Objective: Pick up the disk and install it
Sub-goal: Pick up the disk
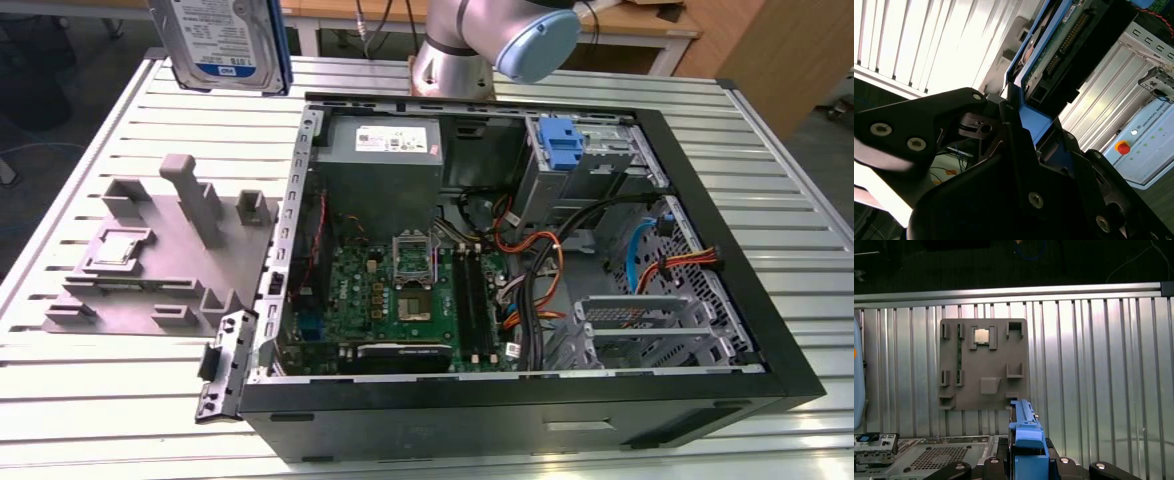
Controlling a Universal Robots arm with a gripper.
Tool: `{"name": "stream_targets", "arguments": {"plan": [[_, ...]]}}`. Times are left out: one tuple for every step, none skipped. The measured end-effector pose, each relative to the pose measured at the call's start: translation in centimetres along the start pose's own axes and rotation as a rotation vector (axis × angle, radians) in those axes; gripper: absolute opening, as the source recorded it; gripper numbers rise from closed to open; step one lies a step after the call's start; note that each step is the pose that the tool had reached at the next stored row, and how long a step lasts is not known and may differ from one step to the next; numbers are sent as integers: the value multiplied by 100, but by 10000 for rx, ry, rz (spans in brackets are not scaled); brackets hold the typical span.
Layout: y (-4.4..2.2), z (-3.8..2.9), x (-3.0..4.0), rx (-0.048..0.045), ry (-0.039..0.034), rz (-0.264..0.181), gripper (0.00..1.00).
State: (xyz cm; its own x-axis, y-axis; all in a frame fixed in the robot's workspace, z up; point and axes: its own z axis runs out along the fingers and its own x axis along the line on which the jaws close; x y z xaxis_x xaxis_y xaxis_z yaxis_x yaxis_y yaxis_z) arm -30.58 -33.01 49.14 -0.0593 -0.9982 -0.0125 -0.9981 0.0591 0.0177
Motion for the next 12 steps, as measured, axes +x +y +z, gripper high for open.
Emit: {"name": "stream_targets", "arguments": {"plan": [[-2, 0, 0, 0, 1, 0, 36], [-4, 0, 0, 0, 0, 0, 36], [-6, 0, 0, 0, 0, 0, 36], [-8, 0, -1, 0, 0, 0, 36], [-10, 0, -1, 1, 0, 0, 36], [-13, -1, -1, -1, 1, 0, 36], [-14, -1, -1, 0, 1, 0, 36], [-17, -1, -1, -1, 1, -1, 36], [-18, 0, -1, 0, 1, 0, 36], [-20, 0, -1, 0, 0, 0, 36], [-22, 0, -1, 0, 0, 0, 36], [-25, -1, -2, -1, 1, 0, 36]]}}
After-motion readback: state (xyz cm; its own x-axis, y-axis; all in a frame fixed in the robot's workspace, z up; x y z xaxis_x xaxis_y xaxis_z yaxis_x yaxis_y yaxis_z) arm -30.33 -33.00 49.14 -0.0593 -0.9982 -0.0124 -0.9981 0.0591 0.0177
